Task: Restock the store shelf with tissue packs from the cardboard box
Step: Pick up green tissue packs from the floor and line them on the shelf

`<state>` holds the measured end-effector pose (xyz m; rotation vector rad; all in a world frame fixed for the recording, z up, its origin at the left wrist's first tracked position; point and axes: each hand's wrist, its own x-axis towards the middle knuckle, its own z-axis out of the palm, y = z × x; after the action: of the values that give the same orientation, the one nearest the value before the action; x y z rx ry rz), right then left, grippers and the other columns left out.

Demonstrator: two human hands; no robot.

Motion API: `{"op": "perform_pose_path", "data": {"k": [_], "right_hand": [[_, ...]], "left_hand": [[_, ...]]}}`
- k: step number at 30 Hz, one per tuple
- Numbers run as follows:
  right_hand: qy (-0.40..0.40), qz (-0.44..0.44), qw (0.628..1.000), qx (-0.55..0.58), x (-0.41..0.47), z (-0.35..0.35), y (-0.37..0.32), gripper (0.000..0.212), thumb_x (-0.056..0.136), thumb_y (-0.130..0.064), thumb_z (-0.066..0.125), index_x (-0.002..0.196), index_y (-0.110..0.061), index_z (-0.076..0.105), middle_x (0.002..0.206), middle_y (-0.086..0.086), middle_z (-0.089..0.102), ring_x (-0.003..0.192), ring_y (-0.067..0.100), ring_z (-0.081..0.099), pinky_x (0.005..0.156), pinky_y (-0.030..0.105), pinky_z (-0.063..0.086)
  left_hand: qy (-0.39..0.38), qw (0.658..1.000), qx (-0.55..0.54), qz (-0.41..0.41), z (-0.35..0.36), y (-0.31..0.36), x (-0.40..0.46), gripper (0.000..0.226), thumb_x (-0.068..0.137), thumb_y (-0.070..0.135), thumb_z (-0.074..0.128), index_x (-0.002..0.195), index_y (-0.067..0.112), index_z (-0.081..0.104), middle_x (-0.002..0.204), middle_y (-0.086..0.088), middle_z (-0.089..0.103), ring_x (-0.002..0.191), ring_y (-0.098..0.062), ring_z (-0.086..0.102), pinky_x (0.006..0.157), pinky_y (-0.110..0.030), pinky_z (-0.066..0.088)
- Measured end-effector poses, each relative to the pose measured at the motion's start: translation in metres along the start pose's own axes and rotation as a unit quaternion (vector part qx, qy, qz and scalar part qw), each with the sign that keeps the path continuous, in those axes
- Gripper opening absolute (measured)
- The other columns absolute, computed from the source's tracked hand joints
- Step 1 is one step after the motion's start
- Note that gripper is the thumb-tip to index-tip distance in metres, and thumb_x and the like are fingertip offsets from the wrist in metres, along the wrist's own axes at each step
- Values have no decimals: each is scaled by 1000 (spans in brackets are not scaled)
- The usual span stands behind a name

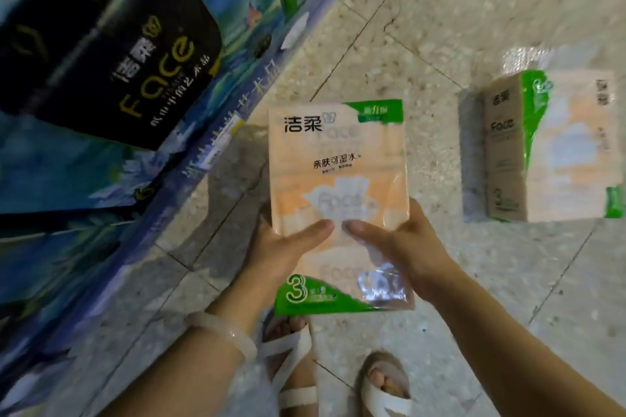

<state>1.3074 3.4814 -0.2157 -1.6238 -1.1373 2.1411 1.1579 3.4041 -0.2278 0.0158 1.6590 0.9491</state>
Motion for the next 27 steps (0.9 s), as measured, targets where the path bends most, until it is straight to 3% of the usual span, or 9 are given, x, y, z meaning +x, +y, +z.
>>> {"op": "perform_pose_path", "data": {"k": [4, 6, 9, 12, 14, 18, 21, 25, 27], "right_hand": [[41, 24, 999, 15, -107, 2, -63, 72, 55, -16, 88, 119, -14, 55, 108, 12, 71, 98, 27, 70, 82, 41, 59], [39, 2, 999, 32, -161, 9, -104, 72, 54, -11, 84, 119, -14, 54, 108, 13, 71, 98, 28, 70, 79, 39, 59], [-6, -34, 998, 57, -231, 27, -169, 76, 52, -7, 87, 121, -13, 55, 110, 20, 69, 101, 38, 67, 84, 53, 55], [-27, -97, 995, 10, -293, 51, -238, 89, 41, -26, 93, 119, -12, 54, 108, 16, 70, 100, 35, 68, 83, 51, 56], [-40, -141, 989, -24, -334, 71, -280, 77, 49, -24, 91, 115, -14, 54, 104, 11, 71, 94, 26, 71, 76, 41, 60], [-102, -236, 965, -53, -413, 118, -341, 45, 68, 6, 77, 100, -18, 57, 90, 2, 73, 74, 8, 72, 57, 18, 55], [-144, -289, 943, -79, -464, 156, -361, 42, 64, 2, 81, 96, -19, 63, 85, 0, 76, 76, 10, 73, 59, 20, 56], [-184, -324, 923, -95, -527, 211, -365, 50, 55, -12, 87, 101, -13, 67, 94, 10, 75, 86, 26, 73, 73, 41, 60], [-209, -338, 912, -104, -559, 244, -359, 47, 55, -10, 86, 98, -13, 68, 93, 10, 76, 86, 27, 73, 74, 41, 59]], "left_hand": [[10, 999, -32, 16, 2, 60, -113, 56, 54, -5, 86, 95, 24, 61, 75, 11, 75, 66, 2, 70, 51, -14, 52], [7, 998, -55, 39, -1, 97, -173, 65, 47, -7, 85, 95, 27, 59, 75, 16, 74, 67, 6, 68, 49, -11, 50], [23, 994, -38, 96, -11, 151, -262, 76, 39, 13, 90, 106, 31, 59, 93, 22, 73, 84, 8, 68, 68, -17, 54], [45, 988, -67, 132, -27, 203, -347, 68, 55, 1, 88, 111, 24, 58, 91, 9, 73, 69, 10, 67, 52, -9, 50], [78, 979, -80, 171, -40, 234, -402, 52, 66, 1, 81, 103, 27, 56, 92, 11, 67, 58, 11, 64, 46, -4, 46], [135, 953, -89, 255, -81, 272, -496, 45, 66, 2, 81, 90, 29, 54, 67, 16, 66, 52, 13, 60, 44, -3, 43], [145, 936, -118, 300, -116, 279, -558, 48, 65, -1, 81, 92, 30, 56, 67, 17, 71, 59, 9, 66, 49, -8, 48], [177, 908, -163, 343, -168, 266, -627, 51, 63, 2, 83, 92, 33, 55, 67, 19, 72, 63, 4, 68, 51, -11, 50], [206, 895, -169, 358, -198, 252, -662, 56, 61, 6, 85, 102, 31, 56, 81, 12, 74, 74, -3, 70, 58, -16, 53]]}}
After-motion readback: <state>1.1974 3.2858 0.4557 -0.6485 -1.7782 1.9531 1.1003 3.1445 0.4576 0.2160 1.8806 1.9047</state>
